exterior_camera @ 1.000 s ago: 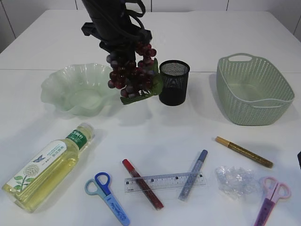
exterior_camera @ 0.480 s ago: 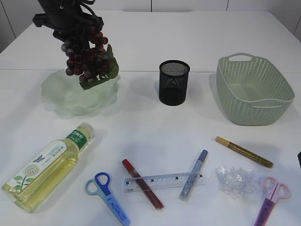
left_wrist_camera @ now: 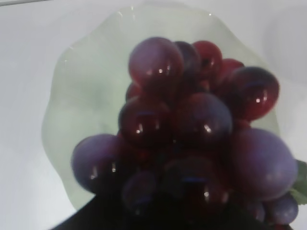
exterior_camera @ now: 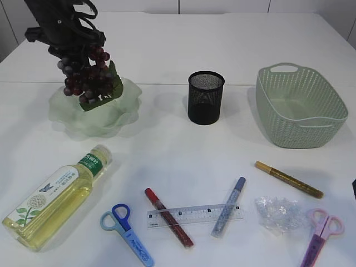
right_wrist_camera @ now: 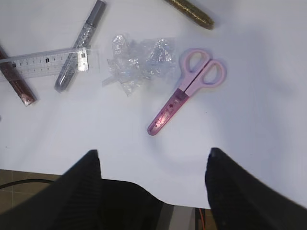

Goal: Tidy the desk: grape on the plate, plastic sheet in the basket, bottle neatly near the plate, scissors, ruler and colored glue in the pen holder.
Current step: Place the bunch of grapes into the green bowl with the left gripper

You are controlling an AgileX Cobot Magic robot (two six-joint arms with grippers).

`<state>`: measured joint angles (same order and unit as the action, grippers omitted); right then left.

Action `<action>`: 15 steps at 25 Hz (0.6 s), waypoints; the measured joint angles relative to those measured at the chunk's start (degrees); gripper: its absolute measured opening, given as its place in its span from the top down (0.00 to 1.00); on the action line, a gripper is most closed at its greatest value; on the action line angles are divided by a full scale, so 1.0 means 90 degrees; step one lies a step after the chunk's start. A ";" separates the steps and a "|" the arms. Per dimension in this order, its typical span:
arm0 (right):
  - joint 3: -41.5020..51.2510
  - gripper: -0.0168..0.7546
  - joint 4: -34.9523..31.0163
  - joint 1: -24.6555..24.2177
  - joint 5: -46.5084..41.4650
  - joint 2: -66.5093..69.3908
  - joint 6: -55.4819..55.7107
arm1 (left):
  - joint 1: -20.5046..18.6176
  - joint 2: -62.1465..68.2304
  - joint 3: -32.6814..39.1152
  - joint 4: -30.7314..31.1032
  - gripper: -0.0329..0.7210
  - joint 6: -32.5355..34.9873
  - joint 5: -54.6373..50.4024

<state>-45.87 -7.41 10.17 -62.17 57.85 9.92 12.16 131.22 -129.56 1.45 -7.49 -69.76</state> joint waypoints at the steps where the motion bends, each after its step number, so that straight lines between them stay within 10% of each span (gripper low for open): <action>1: 0.0000 0.29 0.0000 0.0000 0.0000 0.0000 0.0000 | -0.0007 0.0065 0.0000 0.0046 0.76 0.0000 0.0062; 15: 0.0000 0.29 0.0000 0.0000 -0.0244 0.0000 0.0000 | -0.0093 0.0626 0.0000 0.0096 0.74 -0.0093 0.0450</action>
<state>-45.87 -7.41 10.17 -64.37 57.85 9.92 11.32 136.86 -129.56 2.31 -8.32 -65.72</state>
